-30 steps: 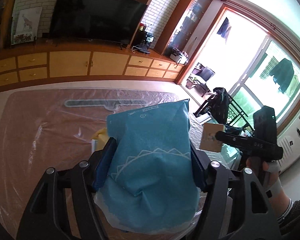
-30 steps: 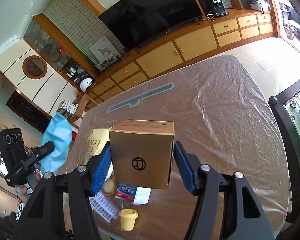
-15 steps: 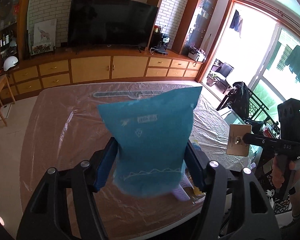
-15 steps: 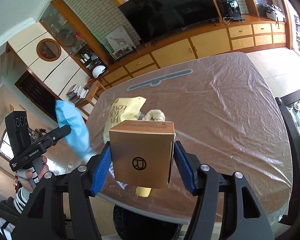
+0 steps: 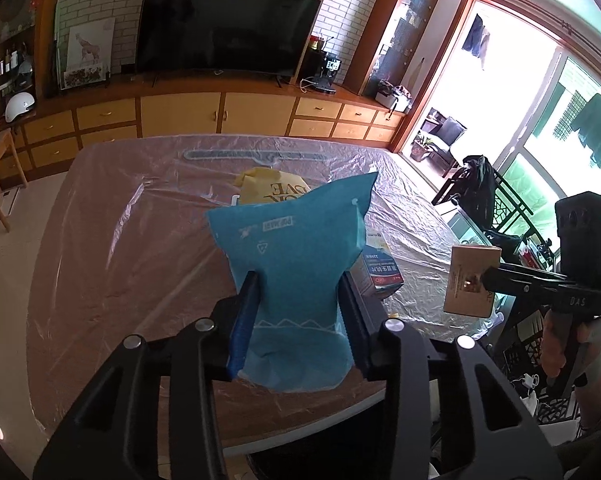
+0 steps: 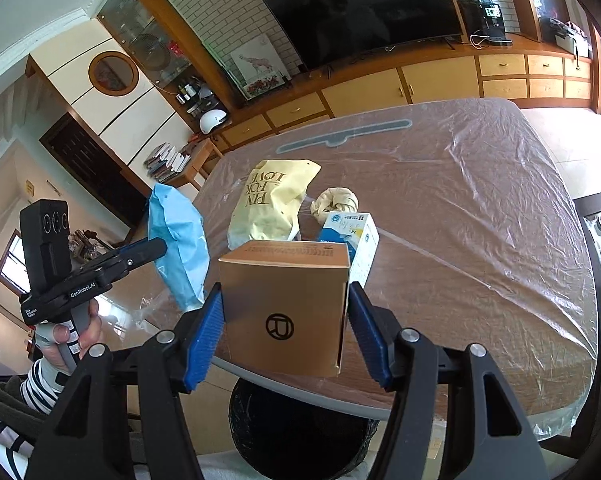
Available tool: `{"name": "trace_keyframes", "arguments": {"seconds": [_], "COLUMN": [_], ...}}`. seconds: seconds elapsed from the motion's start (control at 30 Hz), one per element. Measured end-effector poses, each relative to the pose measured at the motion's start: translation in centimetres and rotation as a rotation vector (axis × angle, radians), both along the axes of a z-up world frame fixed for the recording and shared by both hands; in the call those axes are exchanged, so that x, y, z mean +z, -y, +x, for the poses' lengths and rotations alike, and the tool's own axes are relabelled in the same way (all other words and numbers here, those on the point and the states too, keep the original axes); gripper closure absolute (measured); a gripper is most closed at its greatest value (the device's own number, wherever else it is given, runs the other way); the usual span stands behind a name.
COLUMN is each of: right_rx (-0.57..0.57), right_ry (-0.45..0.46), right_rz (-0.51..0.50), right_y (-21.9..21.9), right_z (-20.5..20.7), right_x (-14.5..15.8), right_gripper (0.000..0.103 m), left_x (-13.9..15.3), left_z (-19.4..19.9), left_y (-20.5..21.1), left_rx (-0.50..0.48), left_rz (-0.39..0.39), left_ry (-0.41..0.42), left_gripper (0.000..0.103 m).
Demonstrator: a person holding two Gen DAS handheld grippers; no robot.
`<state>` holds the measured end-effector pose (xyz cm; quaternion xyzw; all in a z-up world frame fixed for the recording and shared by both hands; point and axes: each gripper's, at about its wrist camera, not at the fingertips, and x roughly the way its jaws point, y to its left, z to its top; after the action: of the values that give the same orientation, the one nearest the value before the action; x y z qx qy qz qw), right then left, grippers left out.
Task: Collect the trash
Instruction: 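Carry the blue bag and cardboard box toward the black trash bin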
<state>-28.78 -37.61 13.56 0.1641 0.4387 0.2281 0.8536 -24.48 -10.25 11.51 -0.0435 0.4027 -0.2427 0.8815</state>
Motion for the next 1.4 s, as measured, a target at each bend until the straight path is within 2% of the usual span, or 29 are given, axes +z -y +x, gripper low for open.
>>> {"name": "trace_keyframes", "arguments": {"seconds": [0.1,0.27,0.4,0.6,0.67,0.7,0.77,0.8,0.83,0.87,0.97,1.0,1.03,1.2,1.27,1.33,1.4], "right_rx": [0.002,0.008,0.008,0.016,0.020,0.022,0.026,0.026,0.027,0.027,0.028,0.029,0.032,0.028,0.026,0.028,0.041], "right_ry": [-0.004,0.002,0.002,-0.009,-0.013,-0.017,-0.025,-0.029,-0.031,-0.034,-0.044,-0.049,-0.055,-0.067,-0.078,-0.080,-0.067], "right_rz": [0.004,0.008,0.009,0.003,-0.002,-0.004,-0.003,0.001,0.003,0.007,0.014,0.019,0.023,-0.110,-0.099,-0.096,-0.109], "right_y": [-0.1,-0.3,-0.3,-0.7,-0.8,-0.9,-0.9,-0.9,-0.9,-0.9,-0.9,-0.9,-1.1,-3.3,-3.8,-4.1,-4.6], "right_z": [0.2,0.0,0.1,0.2,0.3,0.3,0.3,0.2,0.2,0.1,0.2,0.3,0.4,1.8,2.4,2.7,2.7], "right_x": [-0.1,0.0,-0.1,-0.5,-0.6,-0.7,-0.9,-1.0,-1.1,-1.2,-1.4,-1.6,-1.8,-3.9,-4.7,-5.1,-4.8], "right_gripper": [0.044,0.043,0.044,0.044,0.044,0.044,0.044,0.043,0.043,0.043,0.043,0.043,0.043,0.043,0.043,0.044,0.044], "left_x": [-0.1,0.3,0.2,-0.5,-1.1,-1.6,-3.2,-3.9,-4.3,-4.7,-5.3,-5.3,-5.6,-7.8,-8.3,-8.4,-8.0], "left_z": [0.0,-0.5,-0.7,-0.3,0.1,0.4,1.3,1.5,1.5,1.3,1.0,1.0,1.0,1.8,2.0,2.0,2.1], "left_y": [0.0,0.0,0.0,0.0,0.0,0.0,-0.2,-0.3,-0.4,-0.4,-0.1,-0.2,-0.1,0.9,1.2,1.2,0.8], "left_rx": [-0.007,-0.013,-0.024,-0.002,0.010,0.010,0.031,0.059,0.057,0.040,0.043,0.052,0.057,0.070,0.077,0.090,0.093], "left_rz": [-0.011,-0.033,-0.024,0.004,0.038,0.054,0.085,0.108,0.104,0.092,0.122,0.117,0.112,0.147,0.156,0.150,0.118], "left_ry": [-0.004,0.006,0.008,-0.007,-0.020,-0.042,-0.117,-0.141,-0.147,-0.148,-0.169,-0.170,-0.183,-0.221,-0.221,-0.212,-0.208], "left_gripper": [0.066,0.077,0.095,0.100,0.100,0.098,0.079,0.048,0.037,0.036,0.035,0.027,0.024,0.024,0.025,0.038,0.044]}}
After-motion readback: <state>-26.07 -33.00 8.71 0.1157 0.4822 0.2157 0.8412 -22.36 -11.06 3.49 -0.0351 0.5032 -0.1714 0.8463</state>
